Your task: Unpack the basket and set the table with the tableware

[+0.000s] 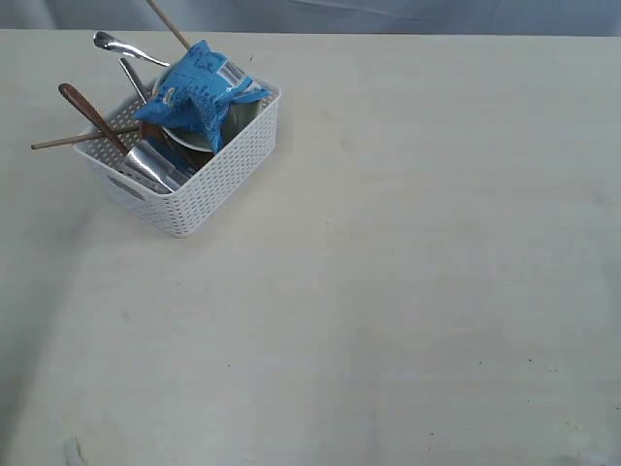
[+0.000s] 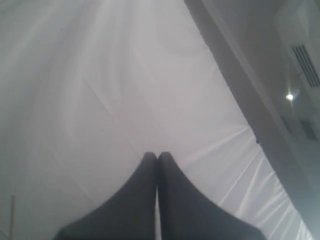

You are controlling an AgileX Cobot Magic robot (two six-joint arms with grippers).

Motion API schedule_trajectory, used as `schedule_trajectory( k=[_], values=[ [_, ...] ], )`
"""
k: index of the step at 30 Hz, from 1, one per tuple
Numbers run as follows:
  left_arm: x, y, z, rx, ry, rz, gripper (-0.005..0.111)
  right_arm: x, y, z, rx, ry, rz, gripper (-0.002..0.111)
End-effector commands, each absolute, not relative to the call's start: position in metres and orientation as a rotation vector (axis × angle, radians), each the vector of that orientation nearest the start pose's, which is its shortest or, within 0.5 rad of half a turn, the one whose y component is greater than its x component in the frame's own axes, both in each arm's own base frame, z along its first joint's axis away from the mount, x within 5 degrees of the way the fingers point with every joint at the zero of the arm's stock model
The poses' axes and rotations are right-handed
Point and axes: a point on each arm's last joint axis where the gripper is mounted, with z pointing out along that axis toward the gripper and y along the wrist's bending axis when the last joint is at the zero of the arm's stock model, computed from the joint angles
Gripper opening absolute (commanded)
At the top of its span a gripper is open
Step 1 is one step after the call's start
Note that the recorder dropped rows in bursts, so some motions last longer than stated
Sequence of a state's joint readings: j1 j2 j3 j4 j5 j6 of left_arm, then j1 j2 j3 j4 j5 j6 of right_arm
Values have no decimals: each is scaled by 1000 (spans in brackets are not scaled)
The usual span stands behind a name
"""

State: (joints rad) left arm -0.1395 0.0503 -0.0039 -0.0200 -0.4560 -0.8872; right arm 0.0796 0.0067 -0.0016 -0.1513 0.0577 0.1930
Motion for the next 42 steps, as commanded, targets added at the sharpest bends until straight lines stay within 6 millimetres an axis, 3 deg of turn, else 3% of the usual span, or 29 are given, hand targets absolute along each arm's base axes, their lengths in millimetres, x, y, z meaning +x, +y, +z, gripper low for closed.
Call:
schedule_trajectory(
  k=[1,8,11,14,17,21,25,27,31,33,36,39,42],
  values=[
    [49,-5,251,-579,977,-1172,0,56,3,209,-18,1534,87,0],
    [50,2,250,-710,916,-1228,0,56,3,209,-18,1534,87,0],
    [57,1,253,-674,1034,-1073,0,56,3,209,-18,1534,87,0],
    [73,-6,275,-557,1266,-861,0,56,3,209,-18,1534,87,0],
    [95,-14,312,-310,1433,-583,0,56,3,209,-18,1534,87,0],
    [141,-15,354,-81,1686,-210,0,56,3,209,-18,1534,87,0],
    [190,-18,373,133,1912,44,0,56,3,209,-18,1534,87,0],
    [220,-23,377,217,2030,77,0,56,3,209,-18,1534,87,0],
    [269,-43,374,371,2276,-48,0,56,3,209,-18,1534,87,0],
    [289,-61,367,516,2380,-179,6,56,3,209,-18,1534,87,0],
    [309,-88,354,680,2451,-330,27,56,3,209,-18,1534,87,0],
    [324,-112,335,768,2484,-351,52,56,3,209,-18,1534,87,0],
    [331,-133,313,848,2522,-356,60,56,3,209,-18,1534,87,0]
  ],
)
